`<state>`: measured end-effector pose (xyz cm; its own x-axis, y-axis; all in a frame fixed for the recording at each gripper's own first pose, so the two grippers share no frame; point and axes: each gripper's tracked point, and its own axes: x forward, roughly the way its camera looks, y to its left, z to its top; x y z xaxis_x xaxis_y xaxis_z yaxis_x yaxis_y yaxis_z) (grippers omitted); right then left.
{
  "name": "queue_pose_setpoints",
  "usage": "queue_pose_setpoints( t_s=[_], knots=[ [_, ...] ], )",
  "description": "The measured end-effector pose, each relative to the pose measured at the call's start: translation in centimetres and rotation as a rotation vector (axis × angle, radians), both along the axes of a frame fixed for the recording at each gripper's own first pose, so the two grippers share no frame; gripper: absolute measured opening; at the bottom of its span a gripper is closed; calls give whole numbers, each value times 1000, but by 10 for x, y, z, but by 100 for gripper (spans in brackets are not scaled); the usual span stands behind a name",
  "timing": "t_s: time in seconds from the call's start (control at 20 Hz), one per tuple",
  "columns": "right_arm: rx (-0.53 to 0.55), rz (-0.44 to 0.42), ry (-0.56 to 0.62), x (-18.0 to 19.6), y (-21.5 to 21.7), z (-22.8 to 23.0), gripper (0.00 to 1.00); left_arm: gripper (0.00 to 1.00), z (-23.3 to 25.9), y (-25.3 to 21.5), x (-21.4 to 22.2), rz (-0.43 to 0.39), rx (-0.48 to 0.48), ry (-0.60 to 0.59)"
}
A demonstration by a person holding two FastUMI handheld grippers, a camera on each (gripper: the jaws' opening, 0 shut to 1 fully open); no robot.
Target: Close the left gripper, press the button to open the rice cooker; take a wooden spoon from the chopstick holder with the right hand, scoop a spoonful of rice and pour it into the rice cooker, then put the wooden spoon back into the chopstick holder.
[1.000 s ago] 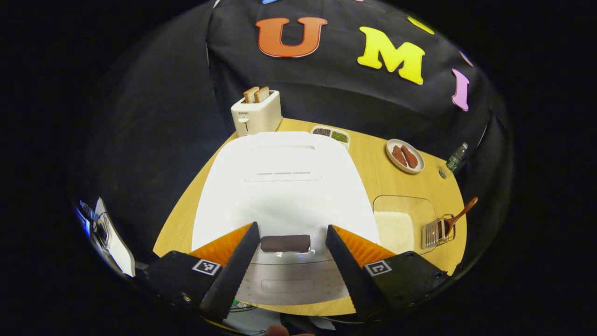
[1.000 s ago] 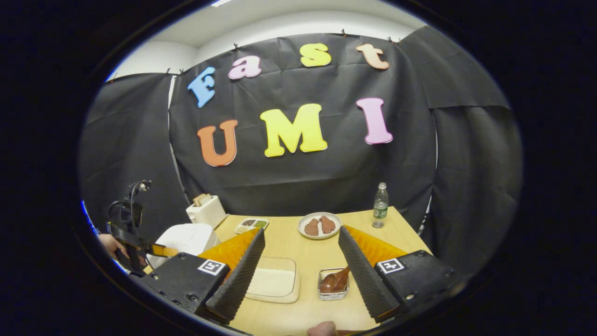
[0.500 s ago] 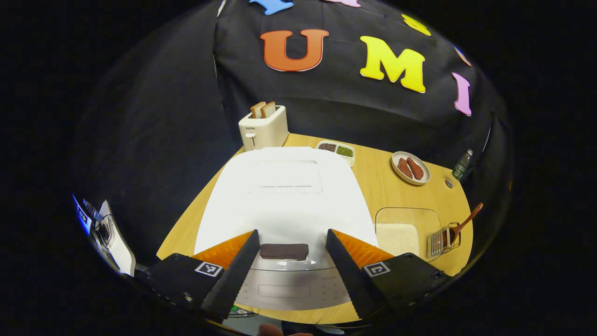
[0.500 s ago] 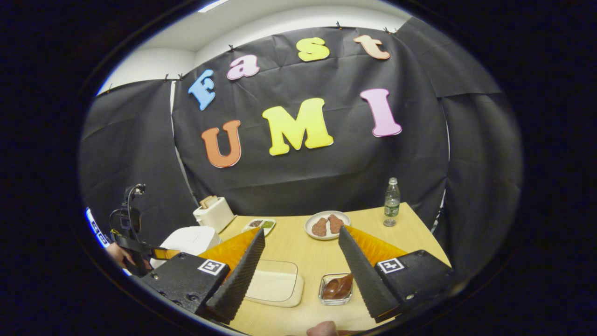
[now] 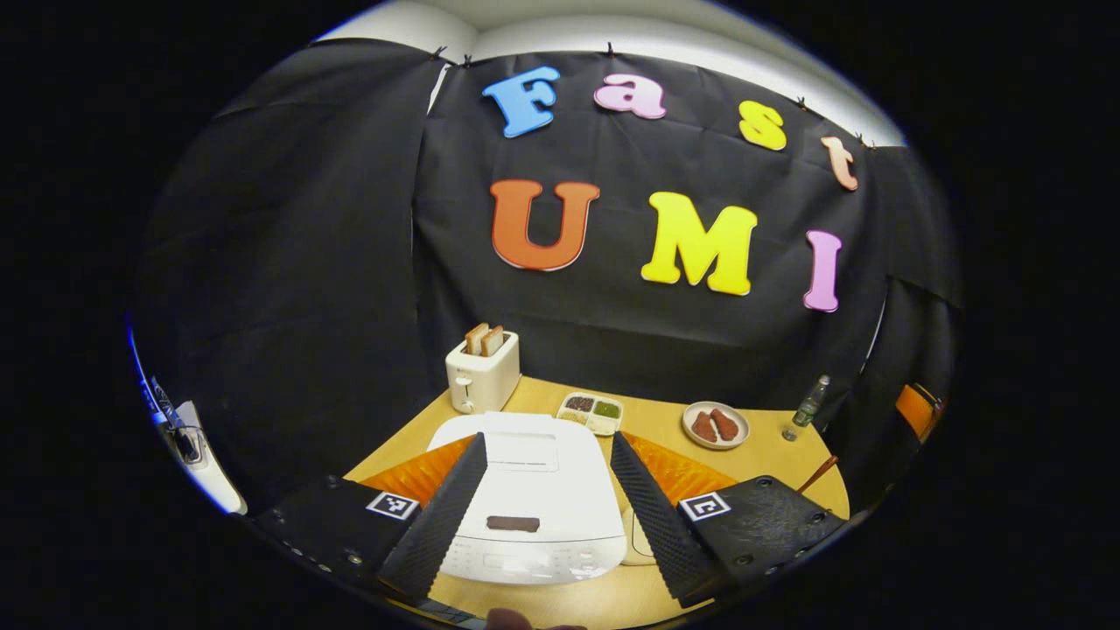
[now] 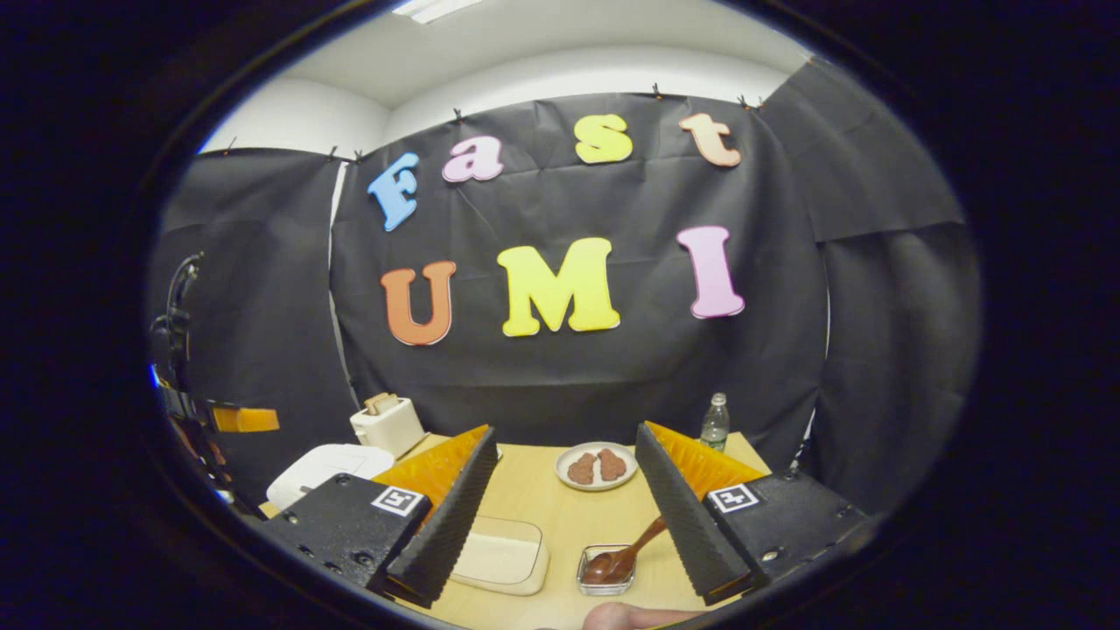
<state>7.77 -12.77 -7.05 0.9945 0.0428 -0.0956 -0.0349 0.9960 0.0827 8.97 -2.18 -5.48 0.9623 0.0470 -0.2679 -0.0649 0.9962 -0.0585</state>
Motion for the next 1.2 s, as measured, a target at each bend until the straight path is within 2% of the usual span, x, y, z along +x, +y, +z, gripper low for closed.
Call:
queue_pose_setpoints(
  t_s=[0.25, 0.35, 0.55, 0.7, 0.8, 0.95, 1.2],
  knots=[
    [-36, -110, -37, -69, 26, 28, 99, 93, 38, -21, -63, -130, -5, -112],
    [-25, -112, -56, -100, 46, 40, 100, 93, 46, -32, -94, -194, -11, -151],
    [-72, -159, -82, -143, 65, 51, 99, 94, 50, -43, -135, -289, -8, -221],
    [-96, -158, -94, -166, 96, 56, 100, 94, 50, -47, -154, -352, 43, -269],
    [-136, -122, -88, -179, 122, 55, 100, 94, 50, -42, -164, -364, 54, -297],
    [-157, -89, -116, -196, 151, 68, 100, 94, 47, -33, -177, -362, 18, -304],
    [-98, -84, -100, -205, 173, 57, 100, 94, 60, -14, -187, -363, 13, -335]
  ],
)
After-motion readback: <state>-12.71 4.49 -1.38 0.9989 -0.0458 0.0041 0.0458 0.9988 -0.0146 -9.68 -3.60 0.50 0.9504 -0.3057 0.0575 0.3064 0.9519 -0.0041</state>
